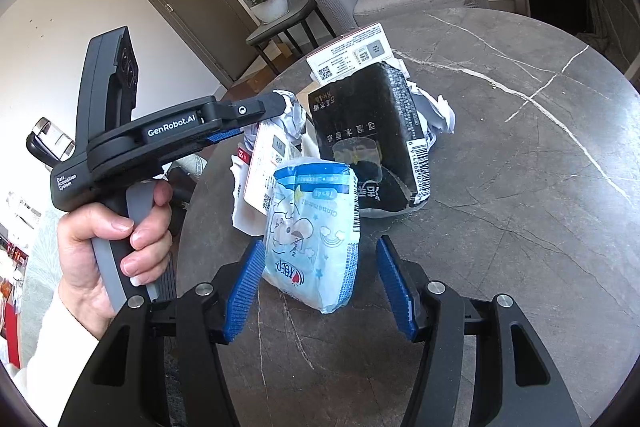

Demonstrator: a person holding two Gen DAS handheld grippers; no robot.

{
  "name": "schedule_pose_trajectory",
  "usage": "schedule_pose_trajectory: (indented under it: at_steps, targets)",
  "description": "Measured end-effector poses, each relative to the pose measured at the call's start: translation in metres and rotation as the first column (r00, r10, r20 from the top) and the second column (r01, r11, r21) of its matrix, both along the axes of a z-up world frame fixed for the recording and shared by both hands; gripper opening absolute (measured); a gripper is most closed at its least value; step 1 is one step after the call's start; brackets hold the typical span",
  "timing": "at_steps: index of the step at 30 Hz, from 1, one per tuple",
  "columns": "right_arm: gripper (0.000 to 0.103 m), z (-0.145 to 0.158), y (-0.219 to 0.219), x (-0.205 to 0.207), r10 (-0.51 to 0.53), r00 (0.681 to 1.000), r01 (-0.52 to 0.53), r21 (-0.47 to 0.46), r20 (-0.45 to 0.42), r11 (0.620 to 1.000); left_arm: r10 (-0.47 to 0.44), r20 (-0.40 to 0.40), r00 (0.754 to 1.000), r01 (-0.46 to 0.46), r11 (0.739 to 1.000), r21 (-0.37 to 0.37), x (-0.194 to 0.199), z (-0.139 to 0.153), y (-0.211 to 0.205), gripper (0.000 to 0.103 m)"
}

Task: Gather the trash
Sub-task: 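Grasp crumpled white paper with left gripper while right gripper grasps blue wipe pack, then carry both items over the green bin and open the left gripper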

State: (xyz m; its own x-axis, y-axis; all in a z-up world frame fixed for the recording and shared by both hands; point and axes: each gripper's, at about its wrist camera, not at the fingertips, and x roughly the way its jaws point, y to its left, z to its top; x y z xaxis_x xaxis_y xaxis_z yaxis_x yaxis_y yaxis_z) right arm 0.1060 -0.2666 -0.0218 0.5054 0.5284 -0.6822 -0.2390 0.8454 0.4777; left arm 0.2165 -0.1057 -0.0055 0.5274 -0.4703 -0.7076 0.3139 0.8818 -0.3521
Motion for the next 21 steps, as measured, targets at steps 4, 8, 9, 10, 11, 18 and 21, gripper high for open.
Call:
schedule_pose_trajectory:
  at_steps: [4,8,9,10,11,18,21]
  targets:
    - [0.031,-0.002,0.005,0.000,0.018,1.000,-0.018,-0.005,-0.003,1.000,0.004,0.001,1.000,-0.004,1.000,0.003,0.001,0.001,0.003,0.033]
    - [0.021,0.005,0.008,-0.001,0.028,0.999,-0.028,-0.022,0.018,0.999,-0.020,0.023,1.000,0.020,1.000,0.020,-0.003,0.004,-0.001,0.032]
    - [0.019,0.006,0.008,-0.001,0.029,0.999,-0.029,-0.023,0.022,0.999,-0.019,0.034,0.999,0.018,1.000,0.025,-0.005,0.006,-0.001,0.031]
    - [0.018,0.007,0.008,-0.002,0.031,0.999,-0.031,-0.025,0.025,0.999,-0.016,0.041,0.999,0.015,1.000,0.023,-0.005,0.008,-0.001,0.031]
    - [0.015,0.008,0.008,-0.002,0.034,0.999,-0.033,-0.026,0.028,0.999,-0.012,0.045,0.999,0.011,1.000,0.014,-0.006,0.011,0.001,0.031]
    - [0.010,0.015,0.014,-0.004,0.043,0.998,-0.041,-0.044,0.051,0.998,0.010,0.072,0.997,-0.010,1.000,-0.001,-0.012,0.023,0.010,0.031]
    - [0.010,0.022,0.014,-0.007,0.039,0.997,-0.036,-0.043,0.069,0.998,0.023,0.090,0.996,-0.022,1.000,-0.006,-0.015,0.029,0.019,0.031]
